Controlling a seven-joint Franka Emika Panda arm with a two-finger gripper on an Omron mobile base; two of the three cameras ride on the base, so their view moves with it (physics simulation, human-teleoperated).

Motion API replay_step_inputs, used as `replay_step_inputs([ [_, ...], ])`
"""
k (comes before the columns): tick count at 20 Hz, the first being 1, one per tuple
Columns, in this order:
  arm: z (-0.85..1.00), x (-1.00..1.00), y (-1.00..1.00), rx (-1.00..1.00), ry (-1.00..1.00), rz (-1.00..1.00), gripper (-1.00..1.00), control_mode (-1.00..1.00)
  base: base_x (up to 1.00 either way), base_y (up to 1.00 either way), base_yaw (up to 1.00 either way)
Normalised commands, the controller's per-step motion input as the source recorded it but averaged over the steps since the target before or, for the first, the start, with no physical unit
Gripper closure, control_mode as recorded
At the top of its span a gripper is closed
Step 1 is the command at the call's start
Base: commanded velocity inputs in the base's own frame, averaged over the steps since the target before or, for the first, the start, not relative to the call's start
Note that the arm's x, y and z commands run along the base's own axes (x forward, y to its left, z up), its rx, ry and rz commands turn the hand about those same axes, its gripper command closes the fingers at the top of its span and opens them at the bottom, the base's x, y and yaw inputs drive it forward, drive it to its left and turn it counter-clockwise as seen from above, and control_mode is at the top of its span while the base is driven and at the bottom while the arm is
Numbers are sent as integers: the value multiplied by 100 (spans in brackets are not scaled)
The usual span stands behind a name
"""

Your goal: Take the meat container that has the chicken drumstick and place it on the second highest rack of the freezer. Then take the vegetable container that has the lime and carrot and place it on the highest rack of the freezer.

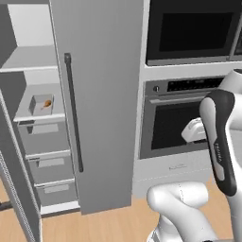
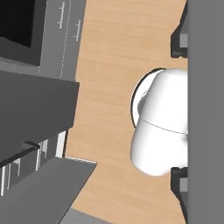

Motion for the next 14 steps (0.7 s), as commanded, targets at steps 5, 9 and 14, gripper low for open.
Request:
replay_step_inputs([
  [5,0,0,0,0,0,0,-100,100,80,-61,0],
  [9,0,0,0,0,0,0,-100,100,50,-20,0],
  [14,0,0,0,0,0,0,-100,100,5,-43,0],
])
